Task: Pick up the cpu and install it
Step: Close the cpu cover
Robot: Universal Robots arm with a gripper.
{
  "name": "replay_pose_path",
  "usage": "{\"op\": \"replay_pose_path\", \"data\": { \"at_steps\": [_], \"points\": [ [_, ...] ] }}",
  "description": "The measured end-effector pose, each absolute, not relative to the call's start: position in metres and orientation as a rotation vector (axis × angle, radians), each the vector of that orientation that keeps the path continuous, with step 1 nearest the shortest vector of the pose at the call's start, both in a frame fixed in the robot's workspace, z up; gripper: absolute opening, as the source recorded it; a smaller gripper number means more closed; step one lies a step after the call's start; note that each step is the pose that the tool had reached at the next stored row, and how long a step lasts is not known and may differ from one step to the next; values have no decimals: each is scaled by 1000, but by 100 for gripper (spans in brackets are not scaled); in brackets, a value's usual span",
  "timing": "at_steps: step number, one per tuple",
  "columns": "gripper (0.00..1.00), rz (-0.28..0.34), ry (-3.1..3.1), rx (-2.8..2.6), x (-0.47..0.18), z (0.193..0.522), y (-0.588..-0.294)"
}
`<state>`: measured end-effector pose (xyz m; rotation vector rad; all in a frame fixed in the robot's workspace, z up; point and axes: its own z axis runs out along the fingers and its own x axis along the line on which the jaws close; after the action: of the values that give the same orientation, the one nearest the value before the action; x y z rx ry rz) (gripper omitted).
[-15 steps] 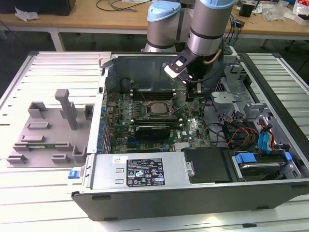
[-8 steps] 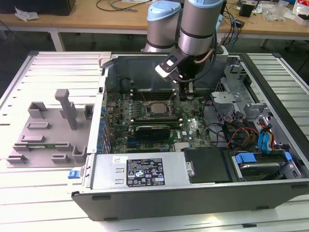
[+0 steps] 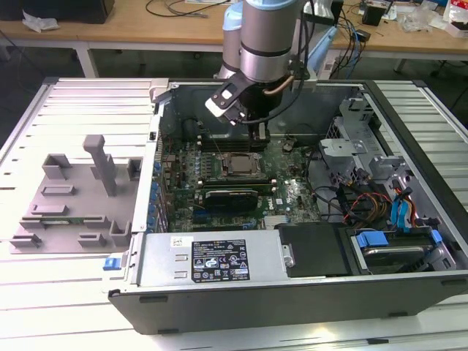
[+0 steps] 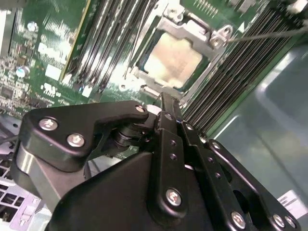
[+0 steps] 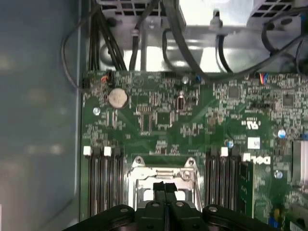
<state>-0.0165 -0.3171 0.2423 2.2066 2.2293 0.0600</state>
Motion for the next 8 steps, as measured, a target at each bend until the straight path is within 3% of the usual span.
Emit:
{"op": "replay_pose_path", "data": {
  "at_steps": [8],
  "points": [
    [11,62,2228,2205,-29,242,-317]
  ]
}}
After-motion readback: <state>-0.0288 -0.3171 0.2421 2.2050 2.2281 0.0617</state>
